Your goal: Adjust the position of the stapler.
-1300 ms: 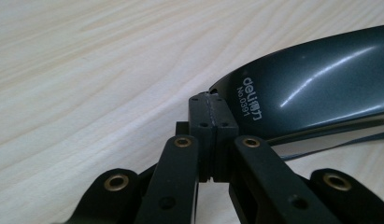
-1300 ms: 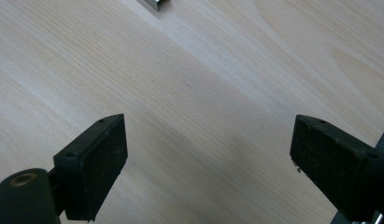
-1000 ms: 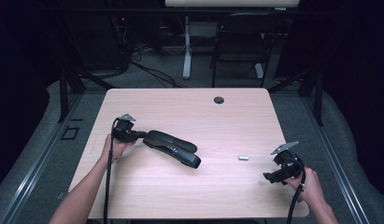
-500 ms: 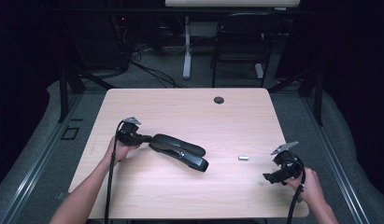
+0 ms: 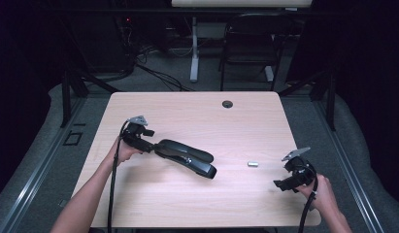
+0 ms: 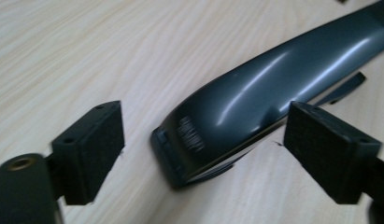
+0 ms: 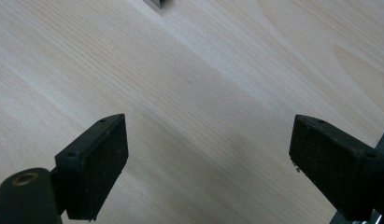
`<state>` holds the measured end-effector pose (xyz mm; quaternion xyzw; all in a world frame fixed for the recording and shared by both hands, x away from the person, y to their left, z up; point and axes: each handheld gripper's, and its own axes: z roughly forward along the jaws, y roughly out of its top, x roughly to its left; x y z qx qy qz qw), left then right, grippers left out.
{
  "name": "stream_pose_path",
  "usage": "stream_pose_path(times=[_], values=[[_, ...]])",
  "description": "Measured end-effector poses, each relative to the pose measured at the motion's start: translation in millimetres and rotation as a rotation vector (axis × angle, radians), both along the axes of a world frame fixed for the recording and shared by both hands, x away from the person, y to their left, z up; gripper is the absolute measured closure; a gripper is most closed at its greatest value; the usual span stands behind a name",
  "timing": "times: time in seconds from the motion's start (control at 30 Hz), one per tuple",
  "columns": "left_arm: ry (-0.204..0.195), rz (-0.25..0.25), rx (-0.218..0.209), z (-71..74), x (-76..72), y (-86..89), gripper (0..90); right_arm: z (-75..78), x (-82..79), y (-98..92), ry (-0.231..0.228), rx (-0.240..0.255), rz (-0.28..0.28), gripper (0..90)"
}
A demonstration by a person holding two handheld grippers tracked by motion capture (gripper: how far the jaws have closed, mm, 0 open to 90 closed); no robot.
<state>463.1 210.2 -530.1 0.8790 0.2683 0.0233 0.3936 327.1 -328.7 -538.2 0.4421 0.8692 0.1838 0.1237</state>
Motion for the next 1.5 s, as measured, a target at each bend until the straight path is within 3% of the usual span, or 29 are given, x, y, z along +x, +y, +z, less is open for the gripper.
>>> stream_pose_path(times=[0.13, 0.3, 0.4, 0.47, 0.6, 0.63, 0.7, 0.9, 1.07, 1.2, 1.27, 1.5], values=[[-0.023, -0.072, 0.036, 4.4, -6.6, -24.5, 0.5, 0.2, 0.1, -1.2, -0.002, -0.004, -0.005, 11.3], [-0.030, -0.131, 0.061, 3.9, -9.6, -45.5, 0.4, 0.0, 0.2, -1.0, -0.001, -0.001, -0.001, 11.3], [-0.040, -0.130, 0.096, 2.0, -9.8, -54.1, 0.6, -0.1, 0.4, -0.6, 0.000, -0.002, -0.001, 11.3], [-0.040, -0.143, 0.097, 1.0, -10.0, -57.2, 4.4, -0.1, 0.4, -0.4, 0.001, -0.003, 0.001, 11.3], [-0.043, -0.158, 0.091, -0.5, -10.4, -58.9, 5.8, -0.3, 0.6, -0.8, 0.003, -0.007, 0.002, 11.3], [-0.050, -0.151, 0.108, 0.3, -11.1, -58.9, 6.0, -0.4, 0.6, -0.9, 0.004, -0.008, 0.001, 11.3], [-0.048, -0.160, 0.089, -0.8, -11.4, -59.1, 6.4, 0.0, 0.7, -0.5, 0.009, -0.010, -0.001, 11.3], [-0.053, -0.167, 0.090, -0.1, -12.6, -59.9, 7.3, -0.4, 0.5, 0.5, 0.005, -0.004, -0.004, 11.4], [-0.044, -0.182, 0.062, 1.0, -16.3, -62.1, 11.6, -0.4, 0.3, 0.2, 0.006, 0.000, -0.005, 11.4], [-0.045, -0.183, 0.082, 3.4, -21.0, -65.5, 16.2, -0.2, 0.3, -0.1, 0.008, 0.000, -0.001, 11.4], [-0.033, -0.195, 0.064, 2.8, -21.9, -65.4, 18.3, -0.3, 0.4, -0.9, 0.007, -0.007, 0.002, 11.4], [-0.024, -0.204, 0.071, 4.2, -27.5, -67.7, 24.2, -0.6, 0.3, -1.1, 0.009, -0.002, 0.000, 11.4]])
